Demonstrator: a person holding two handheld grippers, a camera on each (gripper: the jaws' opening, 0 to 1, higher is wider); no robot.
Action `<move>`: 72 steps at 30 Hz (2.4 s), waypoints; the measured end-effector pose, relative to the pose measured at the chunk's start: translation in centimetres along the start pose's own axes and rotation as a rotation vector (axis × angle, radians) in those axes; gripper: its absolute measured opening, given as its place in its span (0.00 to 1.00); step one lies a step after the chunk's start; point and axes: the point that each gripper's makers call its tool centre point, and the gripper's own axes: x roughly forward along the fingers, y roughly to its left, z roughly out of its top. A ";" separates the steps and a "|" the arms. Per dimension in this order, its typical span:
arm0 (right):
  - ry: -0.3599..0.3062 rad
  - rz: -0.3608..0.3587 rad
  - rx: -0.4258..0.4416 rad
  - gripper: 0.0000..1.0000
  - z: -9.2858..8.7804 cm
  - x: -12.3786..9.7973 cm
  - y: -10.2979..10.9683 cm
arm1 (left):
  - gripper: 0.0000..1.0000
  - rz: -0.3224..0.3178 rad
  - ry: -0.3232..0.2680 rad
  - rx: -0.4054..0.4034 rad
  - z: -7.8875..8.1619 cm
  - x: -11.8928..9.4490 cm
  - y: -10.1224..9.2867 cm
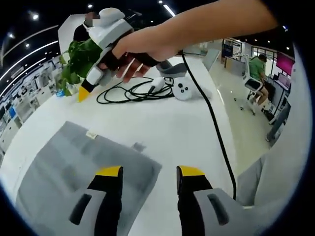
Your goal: Fold the towel on the table until its edges align and the towel forms a compact rectangular stack.
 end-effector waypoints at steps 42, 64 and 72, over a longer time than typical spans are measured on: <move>0.051 0.013 0.104 0.34 0.5 11.4 -0.2 | 0.27 -0.024 0.103 0.004 -1.8 2.9 0.3; 0.077 0.024 -0.002 0.16 0.4 14.4 0.2 | 0.18 -0.040 0.126 -0.008 -2.1 2.9 0.2; 0.079 0.059 -0.040 0.06 0.4 14.4 0.9 | 0.11 -0.029 0.151 0.006 -2.2 3.0 0.4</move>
